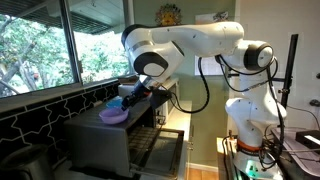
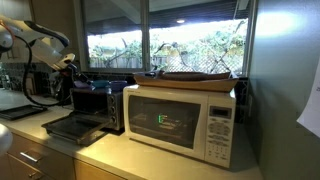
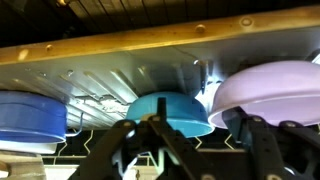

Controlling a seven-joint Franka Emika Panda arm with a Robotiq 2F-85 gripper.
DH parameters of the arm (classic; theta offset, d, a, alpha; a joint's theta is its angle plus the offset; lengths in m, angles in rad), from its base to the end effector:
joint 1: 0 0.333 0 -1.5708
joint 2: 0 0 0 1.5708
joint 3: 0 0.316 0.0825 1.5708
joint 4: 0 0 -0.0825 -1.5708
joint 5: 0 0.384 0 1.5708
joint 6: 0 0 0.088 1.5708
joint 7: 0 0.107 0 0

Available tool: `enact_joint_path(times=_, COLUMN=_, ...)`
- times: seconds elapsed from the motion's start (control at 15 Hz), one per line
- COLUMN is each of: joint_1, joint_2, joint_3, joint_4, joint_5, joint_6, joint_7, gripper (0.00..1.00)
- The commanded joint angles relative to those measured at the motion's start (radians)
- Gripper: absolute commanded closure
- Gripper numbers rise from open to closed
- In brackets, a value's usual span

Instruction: Pull out the rack from the toaster oven and put the purple bowl on the rack.

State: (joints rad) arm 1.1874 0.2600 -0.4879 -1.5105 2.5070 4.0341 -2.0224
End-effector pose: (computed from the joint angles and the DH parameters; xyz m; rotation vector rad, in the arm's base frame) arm 0.4347 0.2996 0.5367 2.8197 -0.1292 1.2674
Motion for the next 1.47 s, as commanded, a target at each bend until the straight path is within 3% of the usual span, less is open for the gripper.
enact_joint_path(times=0.0, joint_1=-0.241, joint_2=0.0, joint_3=0.271, joint_4=0.068, joint_5=0.009, joint_6=0.078, joint_7=-0.03, gripper=0.71)
enact_joint_path(times=0.2, joint_1=-0.424, joint_2=0.006, joint_3=0.488, joint_4=0.119, joint_5=-0.003, joint_6=0.116, joint_7=-0.032, gripper=0.95)
enact_joint_path(times=0.27, joint_1=-0.471, joint_2=0.01, joint_3=0.542, joint_4=0.135, joint_5=-0.007, joint_6=0.125, joint_7=-0.031, gripper=0.99)
enact_joint_path(times=0.53, joint_1=-0.624, joint_2=-0.003, joint_3=0.714, joint_4=0.17, joint_5=-0.006, joint_6=0.165, joint_7=-0.037, gripper=0.99)
enact_joint_path(times=0.87, joint_1=-0.761, joint_2=-0.058, joint_3=0.843, joint_4=0.132, joint_5=0.041, joint_6=0.178, joint_7=-0.041, gripper=0.99)
enact_joint_path(times=0.93, joint_1=-0.837, joint_2=-0.055, joint_3=0.956, joint_4=0.119, joint_5=0.0, joint_6=0.178, joint_7=0.015, gripper=0.99)
enact_joint_path(times=1.4, joint_1=-1.273, joint_2=-0.13, joint_3=1.426, joint_4=-0.009, joint_5=0.011, joint_6=0.132, joint_7=0.155, gripper=0.99)
